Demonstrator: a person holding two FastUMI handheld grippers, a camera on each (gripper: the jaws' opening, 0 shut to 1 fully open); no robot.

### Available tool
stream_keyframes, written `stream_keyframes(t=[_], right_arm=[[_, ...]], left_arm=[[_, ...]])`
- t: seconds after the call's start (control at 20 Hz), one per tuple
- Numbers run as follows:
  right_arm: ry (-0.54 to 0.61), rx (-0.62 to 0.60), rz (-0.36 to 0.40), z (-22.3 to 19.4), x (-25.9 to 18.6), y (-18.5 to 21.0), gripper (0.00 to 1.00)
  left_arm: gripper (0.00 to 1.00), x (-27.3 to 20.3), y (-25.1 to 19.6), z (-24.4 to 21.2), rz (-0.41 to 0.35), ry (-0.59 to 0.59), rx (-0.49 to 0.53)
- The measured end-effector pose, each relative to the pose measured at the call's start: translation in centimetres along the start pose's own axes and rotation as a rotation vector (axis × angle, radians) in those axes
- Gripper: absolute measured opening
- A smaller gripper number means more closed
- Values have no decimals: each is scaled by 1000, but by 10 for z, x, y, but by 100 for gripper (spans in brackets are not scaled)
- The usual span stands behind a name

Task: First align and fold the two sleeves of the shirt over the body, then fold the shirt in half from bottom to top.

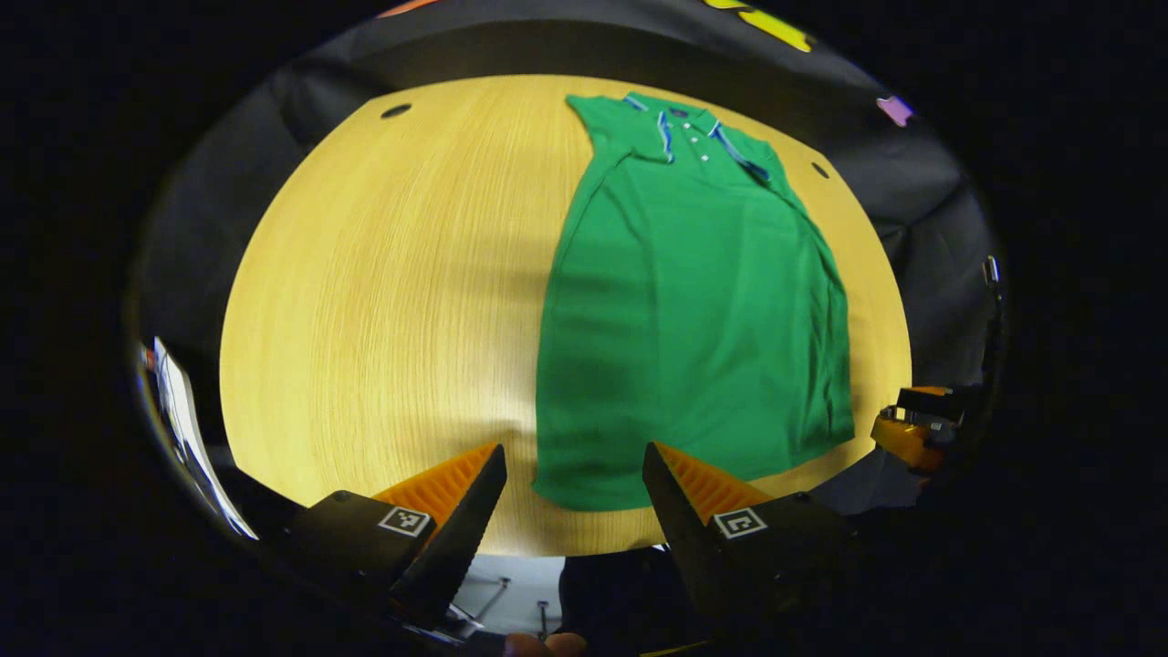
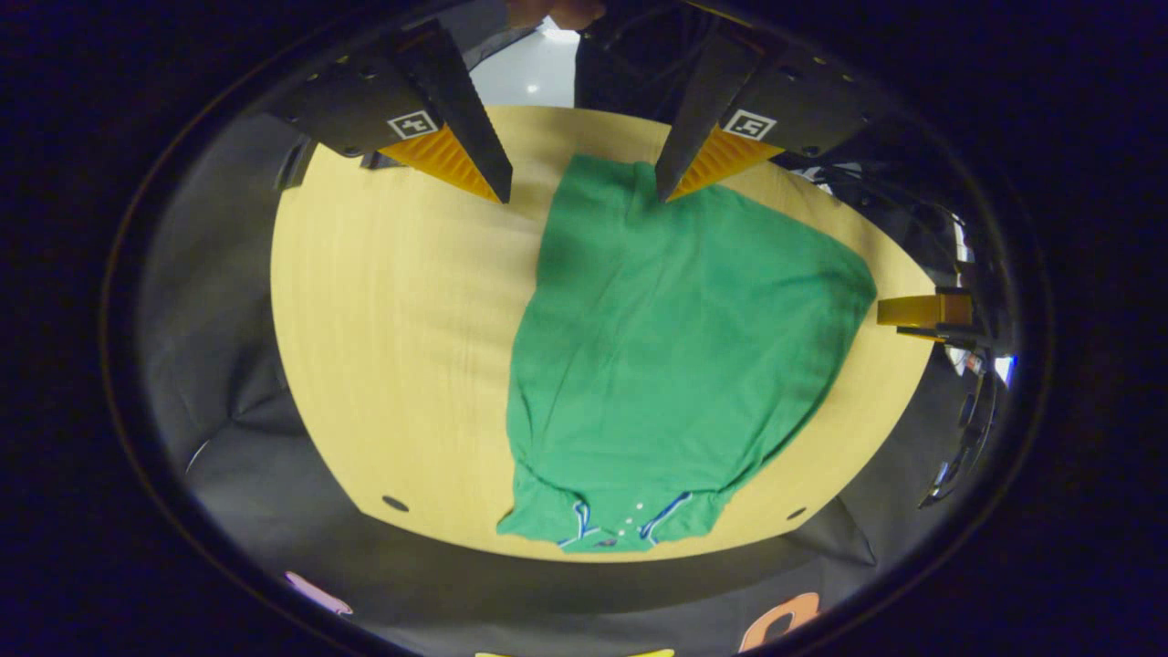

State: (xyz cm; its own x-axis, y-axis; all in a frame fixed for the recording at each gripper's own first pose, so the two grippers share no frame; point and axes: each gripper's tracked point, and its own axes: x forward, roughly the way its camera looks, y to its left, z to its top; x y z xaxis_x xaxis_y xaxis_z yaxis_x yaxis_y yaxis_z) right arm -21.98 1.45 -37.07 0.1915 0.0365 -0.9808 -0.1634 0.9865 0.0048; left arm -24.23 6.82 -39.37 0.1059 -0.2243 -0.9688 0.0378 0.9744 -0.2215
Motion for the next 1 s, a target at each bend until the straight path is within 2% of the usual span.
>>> stream_keyframes(t=[0.2,0.25,0.3,0.6,0.65,0.7,1.0], right_arm=[[30,21,-7,-6,13,2,96],[34,16,-15,-5,16,1,94],[42,10,-22,-6,19,0,95],[100,24,-33,-16,38,0,96],[100,19,-39,-15,40,-1,96],[101,14,-45,-15,42,-1,96],[127,8,-53,-21,56,0,98]], left_arm=[[96,15,9,-23,24,66,-8],[100,18,8,-26,25,79,0],[96,21,7,-29,29,90,12],[96,30,5,-33,44,129,19],[100,31,5,-34,51,130,25],[96,33,5,-33,56,131,30],[95,41,4,-35,82,146,26]])
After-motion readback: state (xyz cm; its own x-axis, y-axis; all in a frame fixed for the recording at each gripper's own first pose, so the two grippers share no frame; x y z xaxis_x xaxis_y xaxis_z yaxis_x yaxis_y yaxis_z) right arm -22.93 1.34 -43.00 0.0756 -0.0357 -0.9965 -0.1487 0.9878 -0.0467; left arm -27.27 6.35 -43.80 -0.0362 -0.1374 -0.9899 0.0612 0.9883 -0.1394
